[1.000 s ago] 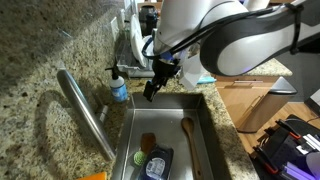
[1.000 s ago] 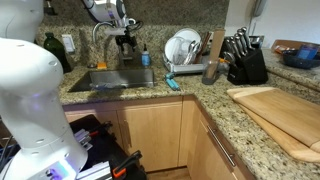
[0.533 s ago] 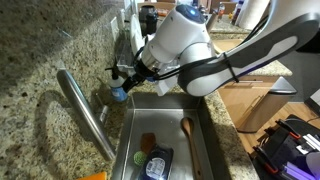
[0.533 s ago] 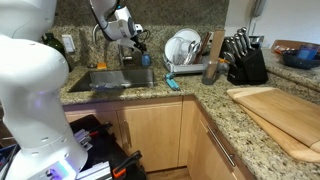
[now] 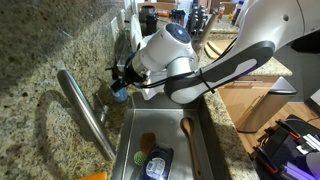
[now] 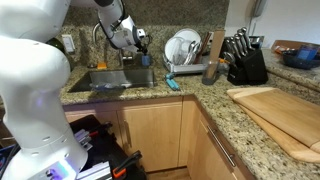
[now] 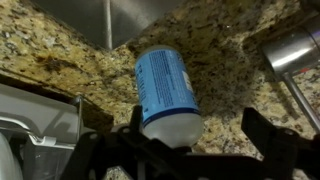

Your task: Pick up the soap bottle and place it on the kitchen counter

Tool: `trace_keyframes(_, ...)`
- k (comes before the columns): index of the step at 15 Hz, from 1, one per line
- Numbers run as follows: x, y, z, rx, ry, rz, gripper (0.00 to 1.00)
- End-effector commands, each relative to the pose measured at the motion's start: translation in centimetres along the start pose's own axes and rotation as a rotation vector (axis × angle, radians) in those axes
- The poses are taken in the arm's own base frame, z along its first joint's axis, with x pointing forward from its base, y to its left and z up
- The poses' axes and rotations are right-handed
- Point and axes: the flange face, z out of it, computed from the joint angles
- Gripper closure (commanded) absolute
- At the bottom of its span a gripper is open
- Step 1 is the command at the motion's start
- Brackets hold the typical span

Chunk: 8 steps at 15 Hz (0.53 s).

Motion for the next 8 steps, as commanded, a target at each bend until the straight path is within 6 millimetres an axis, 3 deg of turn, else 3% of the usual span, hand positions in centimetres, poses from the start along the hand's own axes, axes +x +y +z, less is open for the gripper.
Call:
trace_keyframes(1, -1.3, 1.5, 2.9, -0.02, 0.008, -0.03, 0.0)
trace_keyframes(2, -1.6, 1.9, 3.6, -0.033, 0.004, -0.036, 0.0)
trace_keyframes(3, -1.1, 1.3, 1.8, -0.025, -0.016, -0.012, 0.0)
trace_keyframes(8, -1.8, 2.2, 4.5, 0.017, -0.006, 0.022, 0.0)
